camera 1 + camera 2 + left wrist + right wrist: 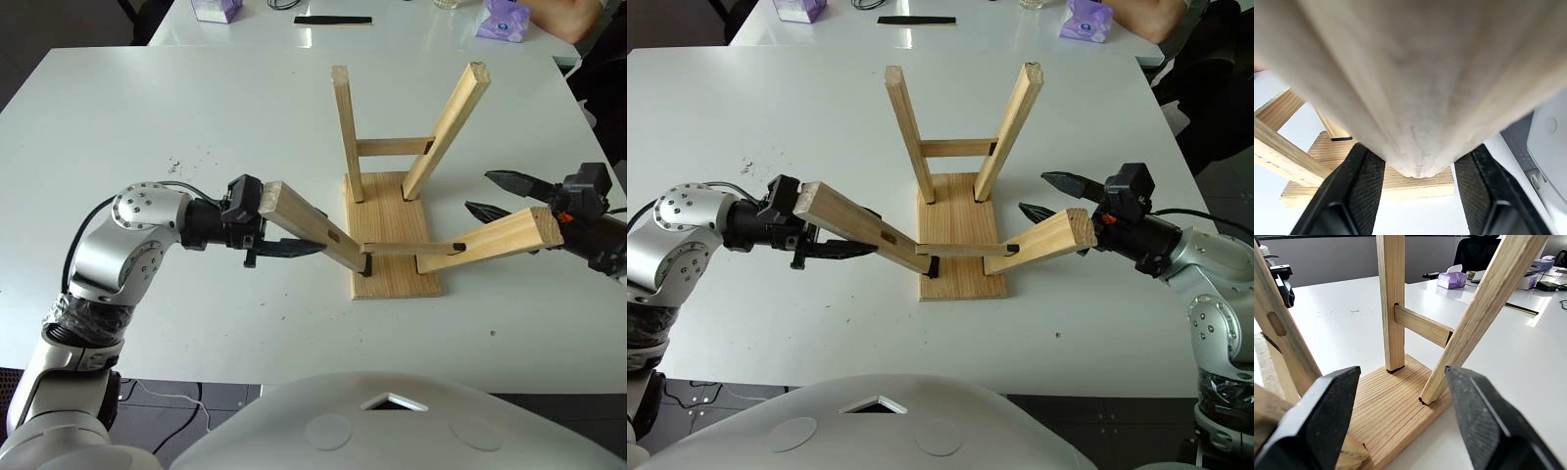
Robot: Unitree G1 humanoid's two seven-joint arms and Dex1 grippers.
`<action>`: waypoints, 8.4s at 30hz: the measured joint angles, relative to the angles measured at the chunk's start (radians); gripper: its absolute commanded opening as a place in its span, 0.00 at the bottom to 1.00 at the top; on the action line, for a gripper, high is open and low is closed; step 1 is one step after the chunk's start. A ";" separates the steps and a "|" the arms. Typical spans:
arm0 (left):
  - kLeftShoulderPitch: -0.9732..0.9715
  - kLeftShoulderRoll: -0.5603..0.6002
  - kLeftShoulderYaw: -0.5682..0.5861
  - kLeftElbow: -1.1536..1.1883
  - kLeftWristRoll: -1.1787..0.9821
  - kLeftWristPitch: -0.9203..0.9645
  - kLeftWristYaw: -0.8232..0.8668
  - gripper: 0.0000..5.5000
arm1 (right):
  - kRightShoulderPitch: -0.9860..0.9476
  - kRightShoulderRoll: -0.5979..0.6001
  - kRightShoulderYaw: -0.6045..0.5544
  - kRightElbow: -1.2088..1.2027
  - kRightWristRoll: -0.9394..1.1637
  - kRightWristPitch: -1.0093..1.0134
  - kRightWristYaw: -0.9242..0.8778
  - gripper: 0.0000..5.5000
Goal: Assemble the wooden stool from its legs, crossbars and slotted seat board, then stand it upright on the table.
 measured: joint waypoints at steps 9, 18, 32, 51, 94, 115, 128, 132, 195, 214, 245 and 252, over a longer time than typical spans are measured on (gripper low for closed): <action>-0.052 -0.008 -0.027 -0.027 0.037 -0.010 0.053 0.37 | 0.004 0.000 -0.001 -0.003 -0.001 0.000 -0.006 0.58; -0.066 -0.013 0.003 -0.061 0.032 0.092 0.100 0.37 | 0.011 0.000 0.001 -0.008 -0.002 0.000 -0.010 0.58; -0.066 -0.011 0.028 -0.059 0.075 0.066 0.075 0.37 | 0.013 0.000 0.000 -0.008 -0.005 -0.005 -0.010 0.58; -0.111 -0.010 0.071 -0.071 0.076 0.114 0.058 0.37 | 0.035 0.002 0.002 -0.012 -0.020 -0.012 -0.011 0.58; -0.179 -0.012 -0.050 -0.002 0.164 0.009 -0.001 0.37 | 0.040 0.025 0.034 -0.025 -0.051 -0.026 -0.032 0.58; -0.345 -0.013 -0.166 0.083 0.150 0.114 -0.009 0.37 | 0.049 0.027 0.044 -0.023 -0.064 -0.036 -0.049 0.58; -0.299 -0.001 -0.178 0.035 0.174 0.044 0.017 0.37 | 0.039 0.027 0.064 -0.012 -0.081 -0.039 -0.048 0.58; -0.308 -0.002 -0.192 0.031 0.183 0.041 0.022 0.37 | 0.039 0.027 0.070 -0.006 -0.084 -0.040 -0.048 0.58; -0.369 -0.171 -0.259 -0.022 0.311 0.318 0.434 0.37 | -0.407 0.551 0.466 -0.154 -0.252 -0.031 -0.784 0.58; -0.425 -0.174 -0.257 0.048 0.315 0.302 0.383 0.37 | -0.412 0.387 0.376 0.351 -0.636 -0.215 -0.844 0.58; -0.419 -0.160 -0.227 0.065 0.335 0.312 0.385 0.37 | -0.436 0.488 0.352 0.280 -0.742 -0.099 -0.852 0.58; -0.405 -0.158 -0.194 -0.001 0.305 0.427 0.408 0.37 | -0.438 0.518 0.352 0.228 -0.708 0.013 -0.853 0.58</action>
